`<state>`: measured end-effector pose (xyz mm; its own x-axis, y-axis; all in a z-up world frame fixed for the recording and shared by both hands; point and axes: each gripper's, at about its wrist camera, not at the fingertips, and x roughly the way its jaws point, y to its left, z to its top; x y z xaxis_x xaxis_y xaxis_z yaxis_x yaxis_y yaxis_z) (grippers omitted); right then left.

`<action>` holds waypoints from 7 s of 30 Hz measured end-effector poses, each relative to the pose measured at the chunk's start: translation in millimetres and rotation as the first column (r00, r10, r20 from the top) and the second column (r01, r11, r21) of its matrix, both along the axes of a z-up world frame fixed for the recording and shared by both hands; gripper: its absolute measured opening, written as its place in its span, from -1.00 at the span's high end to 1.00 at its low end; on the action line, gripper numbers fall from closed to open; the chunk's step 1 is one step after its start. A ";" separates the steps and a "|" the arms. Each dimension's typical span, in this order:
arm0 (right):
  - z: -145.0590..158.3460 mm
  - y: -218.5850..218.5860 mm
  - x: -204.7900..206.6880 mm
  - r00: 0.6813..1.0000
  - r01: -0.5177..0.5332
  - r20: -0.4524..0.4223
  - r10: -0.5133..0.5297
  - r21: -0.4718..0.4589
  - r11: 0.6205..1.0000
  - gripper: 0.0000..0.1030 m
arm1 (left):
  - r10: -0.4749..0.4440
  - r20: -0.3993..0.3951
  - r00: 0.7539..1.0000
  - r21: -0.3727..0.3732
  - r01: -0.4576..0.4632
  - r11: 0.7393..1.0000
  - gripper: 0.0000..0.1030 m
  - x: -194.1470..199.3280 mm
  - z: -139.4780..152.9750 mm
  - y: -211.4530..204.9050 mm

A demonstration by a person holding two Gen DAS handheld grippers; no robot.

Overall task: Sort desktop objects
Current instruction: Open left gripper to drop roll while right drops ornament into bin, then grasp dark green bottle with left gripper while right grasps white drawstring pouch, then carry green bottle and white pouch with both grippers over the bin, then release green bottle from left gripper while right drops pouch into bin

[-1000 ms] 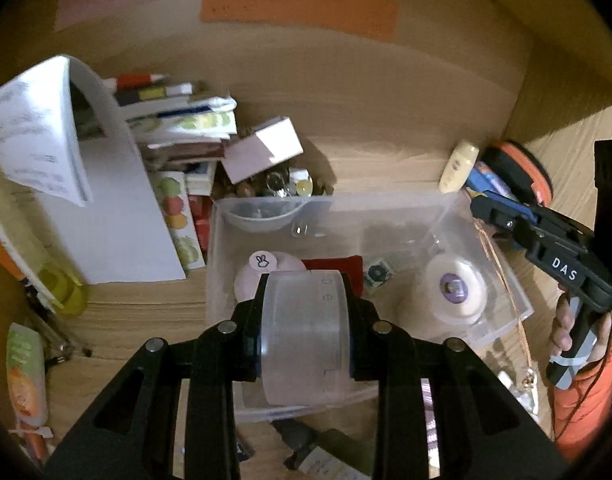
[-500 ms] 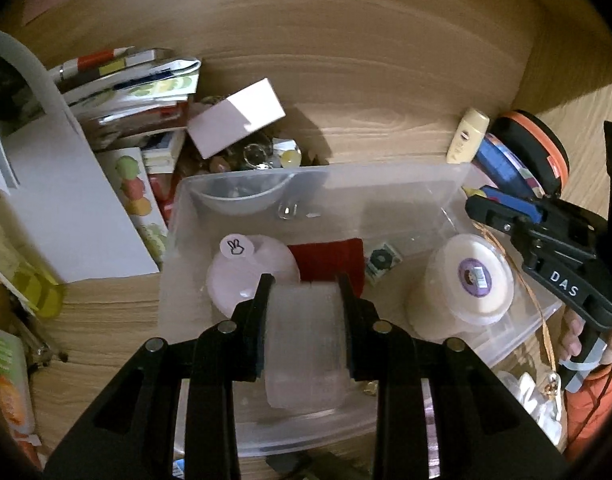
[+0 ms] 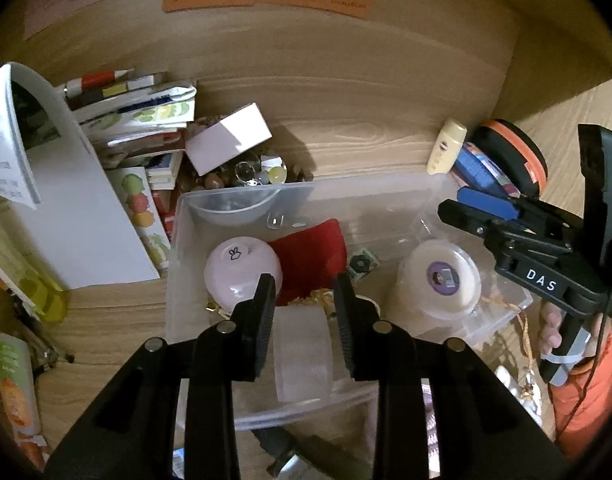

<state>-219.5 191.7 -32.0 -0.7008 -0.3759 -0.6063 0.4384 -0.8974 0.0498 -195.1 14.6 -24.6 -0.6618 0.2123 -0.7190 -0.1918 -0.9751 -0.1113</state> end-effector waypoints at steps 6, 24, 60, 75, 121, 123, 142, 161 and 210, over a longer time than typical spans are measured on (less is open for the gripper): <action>19.3 -6.3 17.5 0.999 -0.040 -0.035 0.039 -0.023 0.999 -0.33 | 0.018 -0.028 0.999 -0.004 -0.018 1.000 0.08 19.3 13.4 -10.5; 50.4 -9.6 108.7 0.997 -0.024 -0.079 0.019 -0.073 0.997 -1.00 | 0.104 -0.076 0.992 0.004 -0.104 0.995 -0.77 103.3 26.7 -71.4; -67.0 -2.4 164.4 0.974 -0.029 0.223 0.040 -0.050 0.998 -0.47 | -0.105 0.137 0.985 0.106 0.091 0.990 -0.77 95.0 -54.4 -3.5; -47.7 43.9 178.8 0.984 0.027 0.180 -0.007 -0.106 0.994 -0.36 | -0.063 0.170 0.983 0.109 0.045 0.993 -0.77 80.8 -64.5 -2.9; 43.5 -21.2 67.2 0.993 -0.090 0.035 0.109 -0.343 0.935 -0.36 | 0.165 -0.047 0.985 0.083 -0.161 0.983 -0.53 117.9 -6.7 -42.2; 43.9 -23.9 59.2 0.993 -0.091 0.037 0.110 -0.340 0.936 -0.36 | 0.168 -0.055 0.984 0.100 -0.162 0.982 -0.53 115.0 -1.2 -46.4; -3.0 -0.7 18.6 0.986 -0.007 0.152 0.064 -0.353 0.935 -0.37 | 0.124 -0.040 0.991 0.120 -0.119 0.986 -0.53 19.3 19.6 -28.7; -0.6 -10.6 16.5 0.997 -0.029 0.068 0.043 -0.199 0.980 -0.37 | 0.118 0.046 0.992 0.075 -0.121 0.990 -0.53 -30.4 -15.7 -4.9; 8.6 -42.1 46.7 0.996 -0.052 0.078 0.045 0.099 0.994 -1.00 | 0.103 -0.045 0.994 0.064 -0.100 0.993 -0.76 62.5 31.0 -52.3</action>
<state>-172.8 149.6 -23.4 -0.6342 -0.3429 -0.6930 0.4801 -0.8772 -0.0052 -132.6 -37.7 6.4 -0.7160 0.1851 -0.6731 -0.0986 -0.9814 -0.1650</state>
